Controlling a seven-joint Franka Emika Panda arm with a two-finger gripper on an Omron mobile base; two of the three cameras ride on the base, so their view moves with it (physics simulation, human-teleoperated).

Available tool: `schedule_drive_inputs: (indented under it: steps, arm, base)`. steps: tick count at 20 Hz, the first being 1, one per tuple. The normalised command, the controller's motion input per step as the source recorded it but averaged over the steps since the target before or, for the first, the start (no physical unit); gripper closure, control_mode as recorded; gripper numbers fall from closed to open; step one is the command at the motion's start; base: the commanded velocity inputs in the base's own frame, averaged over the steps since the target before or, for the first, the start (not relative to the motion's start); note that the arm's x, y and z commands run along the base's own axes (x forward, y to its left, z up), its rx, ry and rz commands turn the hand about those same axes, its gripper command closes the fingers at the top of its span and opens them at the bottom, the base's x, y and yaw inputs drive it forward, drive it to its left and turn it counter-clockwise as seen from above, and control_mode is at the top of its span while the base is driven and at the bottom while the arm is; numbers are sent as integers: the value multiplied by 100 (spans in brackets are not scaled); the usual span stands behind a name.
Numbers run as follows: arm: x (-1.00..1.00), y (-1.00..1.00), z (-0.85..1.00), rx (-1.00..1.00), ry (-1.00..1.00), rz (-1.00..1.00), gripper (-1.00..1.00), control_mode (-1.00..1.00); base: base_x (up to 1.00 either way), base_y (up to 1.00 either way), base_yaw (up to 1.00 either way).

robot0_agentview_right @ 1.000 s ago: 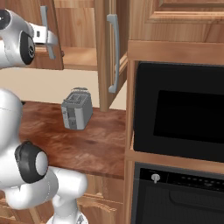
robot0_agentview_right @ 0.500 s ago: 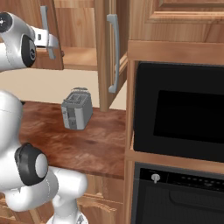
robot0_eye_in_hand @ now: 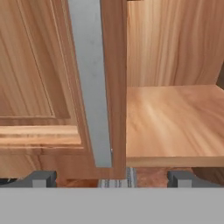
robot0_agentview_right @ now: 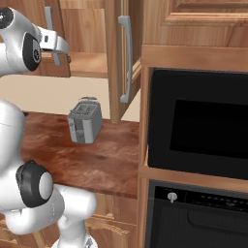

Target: Open the cabinet. Pick the bar soap and place it next to the sink. Then close the cabinet.

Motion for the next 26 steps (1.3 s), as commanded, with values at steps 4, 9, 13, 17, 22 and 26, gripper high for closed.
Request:
schedule_drive_inputs:
  steps: [4,9,13,17,22,26]
  arm:
    - [11,0,0,0,0,0,-100,-100]
    - [27,4,-2,0,0,0,-100,-100]
    - [45,1,-16,0,0,0,-100,-100]
    - [22,11,-10,0,0,0,-100,-100]
    - [-4,30,-3,0,0,0,-100,-100]
    - [5,14,-10,0,0,0,-100,-100]
  base:
    - [0,0,0]
    - [0,0,0]
    - [0,0,0]
    - [0,0,0]
    - [0,0,0]
    - [0,0,0]
